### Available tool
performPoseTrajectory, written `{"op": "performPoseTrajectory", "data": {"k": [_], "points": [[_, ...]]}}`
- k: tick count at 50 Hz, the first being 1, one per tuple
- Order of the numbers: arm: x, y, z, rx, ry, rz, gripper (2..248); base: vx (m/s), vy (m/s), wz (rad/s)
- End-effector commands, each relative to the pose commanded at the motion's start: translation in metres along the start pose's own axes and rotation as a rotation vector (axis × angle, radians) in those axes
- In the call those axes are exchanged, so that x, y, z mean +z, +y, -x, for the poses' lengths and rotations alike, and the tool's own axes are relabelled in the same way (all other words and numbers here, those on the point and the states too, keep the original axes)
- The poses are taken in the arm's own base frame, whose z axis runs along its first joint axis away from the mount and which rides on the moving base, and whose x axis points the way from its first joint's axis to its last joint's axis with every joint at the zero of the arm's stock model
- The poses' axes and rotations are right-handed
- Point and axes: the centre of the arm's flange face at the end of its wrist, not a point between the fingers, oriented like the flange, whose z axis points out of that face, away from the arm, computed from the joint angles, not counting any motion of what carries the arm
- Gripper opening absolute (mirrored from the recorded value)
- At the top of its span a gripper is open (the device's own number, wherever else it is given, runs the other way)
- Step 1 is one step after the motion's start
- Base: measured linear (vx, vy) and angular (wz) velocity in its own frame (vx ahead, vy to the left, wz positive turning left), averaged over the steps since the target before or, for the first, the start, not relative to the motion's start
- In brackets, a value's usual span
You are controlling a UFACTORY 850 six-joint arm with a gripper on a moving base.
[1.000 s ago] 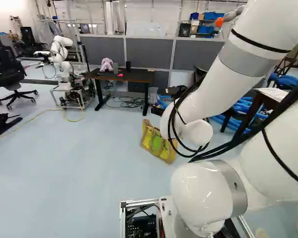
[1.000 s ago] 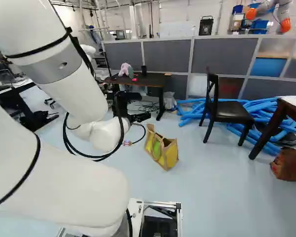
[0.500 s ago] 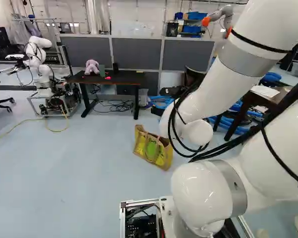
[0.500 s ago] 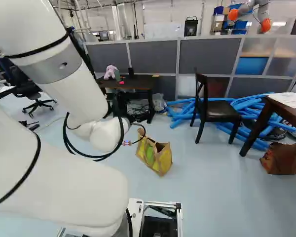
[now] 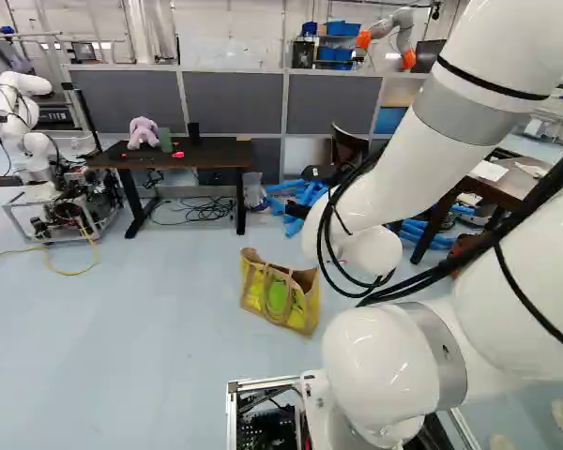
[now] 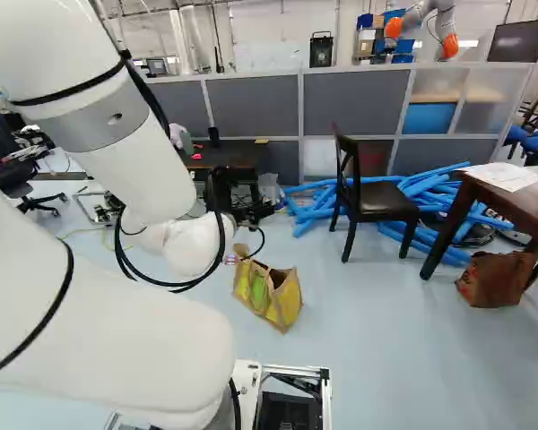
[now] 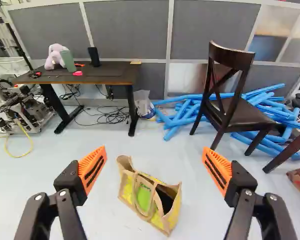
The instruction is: Pick up the bag on the ground and place it on the table
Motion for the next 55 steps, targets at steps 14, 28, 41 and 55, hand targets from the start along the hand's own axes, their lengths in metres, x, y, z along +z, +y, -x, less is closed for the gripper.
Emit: {"op": "performPoseTrajectory", "data": {"k": [14,28,41,55], "points": [[0.0000,0.0000,0.0000,0.000,0.000,0.000,247,0.158,0.004,-0.218],[0.0000,0.0000,0.0000,0.000,0.000,0.000,247,0.130,0.037,-0.043],[0.0000,0.0000,0.0000,0.000,0.000,0.000,247,0.033,0.010,0.010],[0.0000,0.0000,0.0000,0.000,0.000,0.000,247,0.000,0.000,0.000]]}}
